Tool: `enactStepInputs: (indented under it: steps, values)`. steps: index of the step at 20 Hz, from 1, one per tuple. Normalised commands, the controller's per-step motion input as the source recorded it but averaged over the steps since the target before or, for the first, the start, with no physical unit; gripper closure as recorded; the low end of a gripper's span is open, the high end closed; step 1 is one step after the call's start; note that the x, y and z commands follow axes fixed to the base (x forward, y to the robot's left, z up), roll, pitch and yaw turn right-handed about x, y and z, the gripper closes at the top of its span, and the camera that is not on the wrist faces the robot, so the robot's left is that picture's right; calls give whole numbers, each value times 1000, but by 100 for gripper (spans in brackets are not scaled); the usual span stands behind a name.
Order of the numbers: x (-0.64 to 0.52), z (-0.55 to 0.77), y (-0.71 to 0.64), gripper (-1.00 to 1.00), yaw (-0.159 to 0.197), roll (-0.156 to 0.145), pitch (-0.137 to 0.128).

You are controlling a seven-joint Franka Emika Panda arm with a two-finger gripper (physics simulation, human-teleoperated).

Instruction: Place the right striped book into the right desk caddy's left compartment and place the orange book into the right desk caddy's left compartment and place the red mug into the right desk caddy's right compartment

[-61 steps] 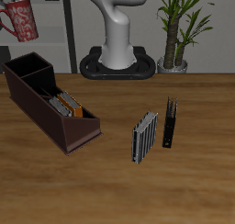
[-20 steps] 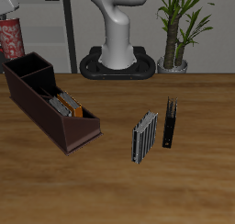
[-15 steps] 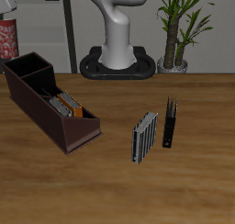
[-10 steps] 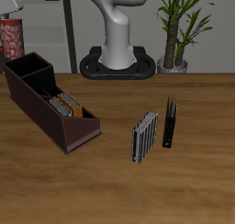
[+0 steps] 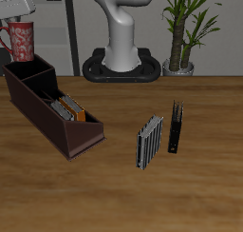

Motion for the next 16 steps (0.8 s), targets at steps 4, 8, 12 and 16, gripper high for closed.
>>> enactStepInputs:
  steps: [4,8,12,16]
  values:
    - [62,-10,-10,100,-35,-8,3]
    - [59,-135,-12,100,-27,-24,25]
    - [10,-103,61,100,-10,7,19]
    - [-17,-130,-31,100,-30,-37,16]
